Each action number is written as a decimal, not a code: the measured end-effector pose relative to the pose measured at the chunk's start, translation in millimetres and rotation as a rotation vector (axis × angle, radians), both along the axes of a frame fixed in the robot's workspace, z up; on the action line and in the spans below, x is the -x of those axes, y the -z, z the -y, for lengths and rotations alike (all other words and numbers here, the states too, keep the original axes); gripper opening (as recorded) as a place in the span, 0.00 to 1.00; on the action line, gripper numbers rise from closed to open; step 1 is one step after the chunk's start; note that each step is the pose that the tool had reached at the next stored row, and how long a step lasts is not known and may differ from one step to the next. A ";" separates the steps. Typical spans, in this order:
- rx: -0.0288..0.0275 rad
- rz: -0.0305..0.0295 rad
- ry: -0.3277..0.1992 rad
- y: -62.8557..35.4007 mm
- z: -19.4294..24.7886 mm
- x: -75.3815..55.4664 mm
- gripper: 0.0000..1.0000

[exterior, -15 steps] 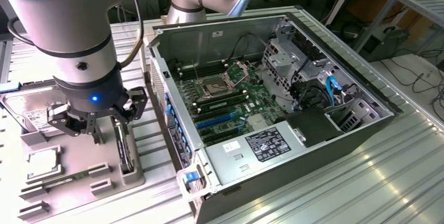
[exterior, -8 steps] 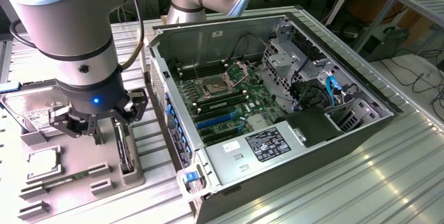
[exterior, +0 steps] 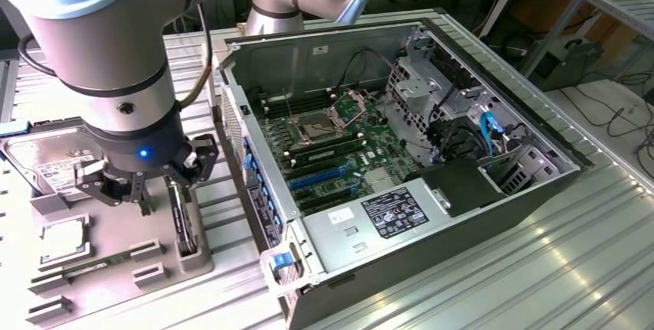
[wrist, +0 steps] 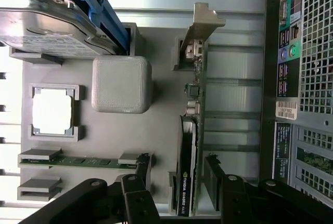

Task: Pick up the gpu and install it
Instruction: 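Pick up the gpu and move the gpu toward the slot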

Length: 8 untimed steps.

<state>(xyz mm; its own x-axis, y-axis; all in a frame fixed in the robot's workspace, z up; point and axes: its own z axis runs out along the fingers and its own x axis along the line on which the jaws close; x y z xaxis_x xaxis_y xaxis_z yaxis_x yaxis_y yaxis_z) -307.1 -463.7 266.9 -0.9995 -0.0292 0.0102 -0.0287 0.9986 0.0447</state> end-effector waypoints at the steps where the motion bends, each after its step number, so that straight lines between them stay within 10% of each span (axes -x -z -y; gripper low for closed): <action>1: 0.0000 0.0001 0.000 0.6 0.0 0.0 0.54; 8: 0.0001 -0.0001 0.000 18.2 -0.2 0.0 0.54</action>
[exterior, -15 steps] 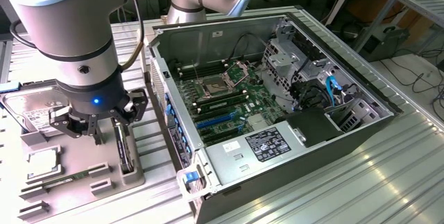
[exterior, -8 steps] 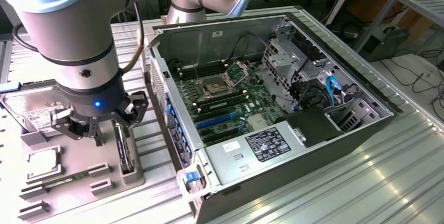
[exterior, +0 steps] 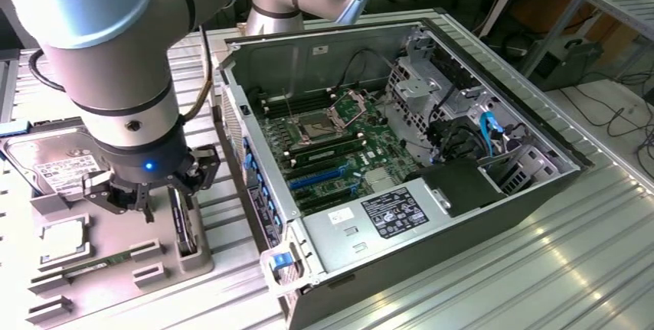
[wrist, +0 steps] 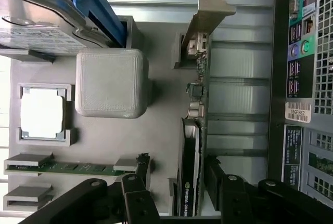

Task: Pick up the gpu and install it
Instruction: 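Pick up the gpu and move the gpu toward the slot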

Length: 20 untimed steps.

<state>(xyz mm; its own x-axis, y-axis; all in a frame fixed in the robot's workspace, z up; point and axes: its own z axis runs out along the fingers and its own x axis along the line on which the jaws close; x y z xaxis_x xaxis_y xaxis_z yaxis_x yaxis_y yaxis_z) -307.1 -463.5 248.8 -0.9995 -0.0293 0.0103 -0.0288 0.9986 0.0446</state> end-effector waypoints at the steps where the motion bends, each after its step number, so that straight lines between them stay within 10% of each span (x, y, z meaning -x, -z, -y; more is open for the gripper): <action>1: 0.0071 0.0007 0.001 8.1 -5.8 -3.0 0.54; 3: 0.0144 0.0003 0.056 17.5 -5.7 -6.8 0.54; 4: 0.0143 0.0003 0.056 17.6 -5.7 -6.8 0.33; 20: 0.0143 0.0003 0.056 20.9 -11.9 -7.5 0.27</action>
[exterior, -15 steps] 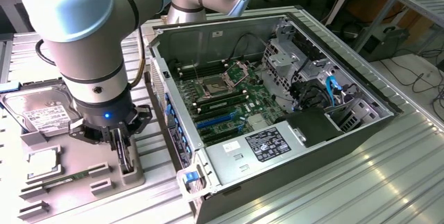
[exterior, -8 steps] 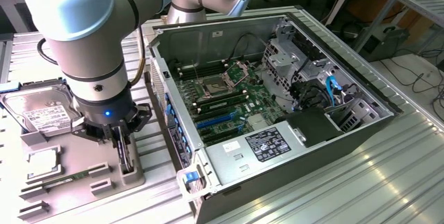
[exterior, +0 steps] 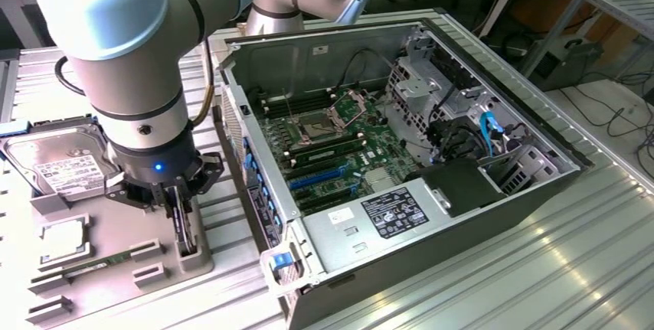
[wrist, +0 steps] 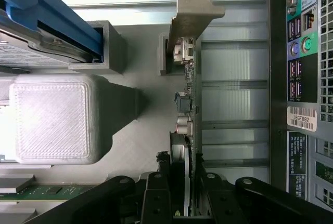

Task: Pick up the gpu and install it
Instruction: 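Pick up the gpu and move the gpu toward the slot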

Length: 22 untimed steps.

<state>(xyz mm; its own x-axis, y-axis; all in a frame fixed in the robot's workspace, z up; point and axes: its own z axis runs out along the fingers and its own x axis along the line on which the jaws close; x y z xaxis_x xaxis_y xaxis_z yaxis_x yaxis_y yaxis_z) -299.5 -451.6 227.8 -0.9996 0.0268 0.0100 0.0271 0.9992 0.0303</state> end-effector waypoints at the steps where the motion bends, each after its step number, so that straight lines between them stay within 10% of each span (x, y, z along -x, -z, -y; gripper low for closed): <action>1: 0.0000 0.0000 0.000 0.0 0.0 0.0 0.27; 13: 0.0000 0.0001 0.000 -3.4 0.0 -0.3 0.27; 22: 0.0000 0.0000 0.000 -36.1 0.0 -0.3 0.27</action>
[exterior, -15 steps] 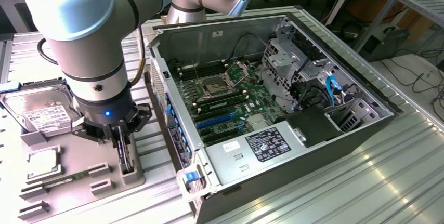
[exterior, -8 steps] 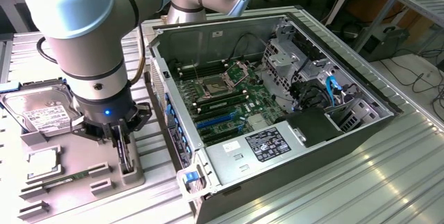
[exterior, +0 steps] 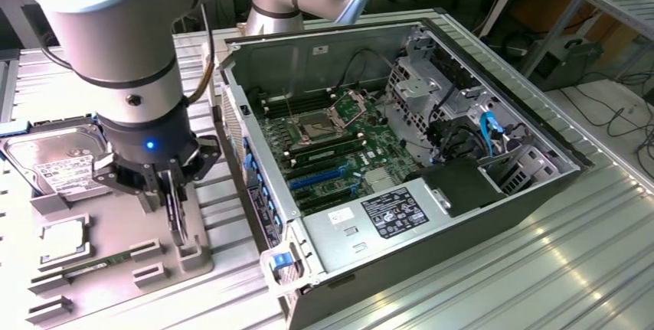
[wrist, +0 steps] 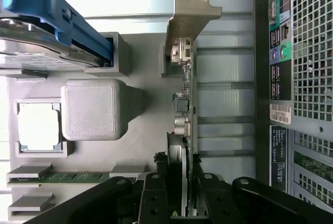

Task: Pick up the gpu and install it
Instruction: 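Pick up the gpu and move the gpu toward the slot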

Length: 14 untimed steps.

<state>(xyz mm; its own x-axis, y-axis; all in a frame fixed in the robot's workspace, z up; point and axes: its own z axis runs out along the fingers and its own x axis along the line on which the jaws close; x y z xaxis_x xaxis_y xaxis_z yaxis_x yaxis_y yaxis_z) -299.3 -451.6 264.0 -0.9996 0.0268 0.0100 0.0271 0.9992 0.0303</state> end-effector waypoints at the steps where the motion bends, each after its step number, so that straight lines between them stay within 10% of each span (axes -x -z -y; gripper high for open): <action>1: -0.0001 0.0001 0.000 -3.8 0.0 0.0 0.27; 14: 0.0000 -0.0001 0.000 -44.4 0.0 0.0 0.27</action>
